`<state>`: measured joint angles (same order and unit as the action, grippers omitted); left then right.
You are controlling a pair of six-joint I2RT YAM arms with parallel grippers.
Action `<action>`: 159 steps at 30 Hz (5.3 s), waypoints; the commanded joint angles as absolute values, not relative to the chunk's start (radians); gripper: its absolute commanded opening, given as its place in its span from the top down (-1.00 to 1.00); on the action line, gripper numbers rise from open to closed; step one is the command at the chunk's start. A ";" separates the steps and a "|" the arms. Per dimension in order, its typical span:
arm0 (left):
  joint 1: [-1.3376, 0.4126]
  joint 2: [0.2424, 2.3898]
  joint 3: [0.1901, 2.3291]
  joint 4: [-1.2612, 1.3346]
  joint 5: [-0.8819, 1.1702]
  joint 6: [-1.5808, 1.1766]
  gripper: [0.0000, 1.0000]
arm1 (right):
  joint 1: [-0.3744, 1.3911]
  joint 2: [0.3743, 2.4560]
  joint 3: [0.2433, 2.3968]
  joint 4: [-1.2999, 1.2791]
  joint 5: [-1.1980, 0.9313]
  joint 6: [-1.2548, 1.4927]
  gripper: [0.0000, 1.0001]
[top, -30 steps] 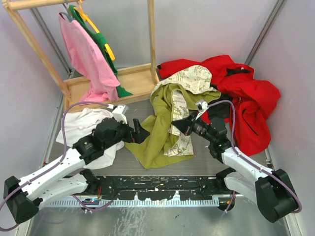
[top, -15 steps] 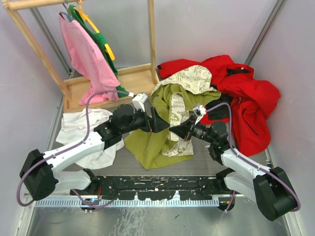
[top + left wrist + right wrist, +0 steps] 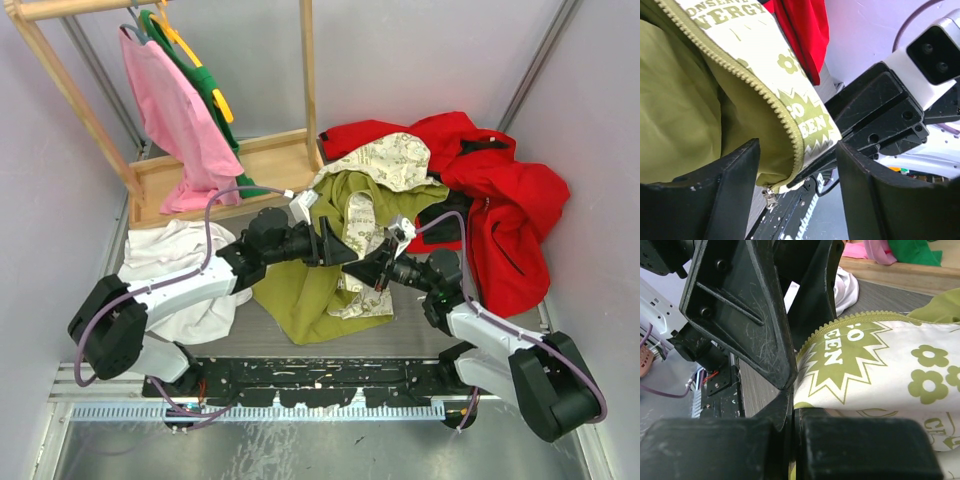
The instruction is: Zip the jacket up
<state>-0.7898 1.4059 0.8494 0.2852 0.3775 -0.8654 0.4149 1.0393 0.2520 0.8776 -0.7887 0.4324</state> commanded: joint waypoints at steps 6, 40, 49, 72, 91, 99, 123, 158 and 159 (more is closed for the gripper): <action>-0.784 1.386 0.872 0.408 0.438 -0.877 0.49 | 0.413 1.075 0.255 0.989 -0.805 0.442 0.84; -0.856 1.295 0.857 0.265 -0.069 -0.885 1.00 | 0.694 0.791 0.394 0.437 -0.354 0.542 0.13; -0.860 1.278 0.850 0.264 -0.003 -0.910 1.00 | 0.721 0.860 0.384 0.406 -0.091 0.414 -0.12; -0.859 1.231 0.855 0.228 0.072 -0.894 1.00 | 0.679 0.850 0.408 0.403 -0.169 0.199 -0.49; -0.860 1.238 0.846 0.294 0.153 -0.914 1.00 | 0.573 0.983 0.359 0.656 -0.450 0.220 -0.53; -0.859 1.250 0.839 0.336 0.175 -0.941 1.00 | 0.568 1.041 0.347 0.731 -0.512 0.222 -0.33; -0.858 1.119 0.754 0.207 0.049 -0.867 0.05 | 0.525 1.000 0.361 0.762 -0.580 0.236 0.98; -0.859 1.220 0.669 0.313 0.154 -1.014 1.00 | 0.512 0.969 0.309 0.831 -0.561 0.283 0.99; -0.858 1.214 0.663 0.303 0.147 -1.011 1.00 | 0.504 0.965 0.306 0.839 -0.567 0.292 0.99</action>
<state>-0.8555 1.2255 0.6758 0.2916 0.1539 -1.0203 0.5220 1.0027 0.3073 0.7403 -0.5636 0.2661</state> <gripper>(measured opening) 0.009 0.048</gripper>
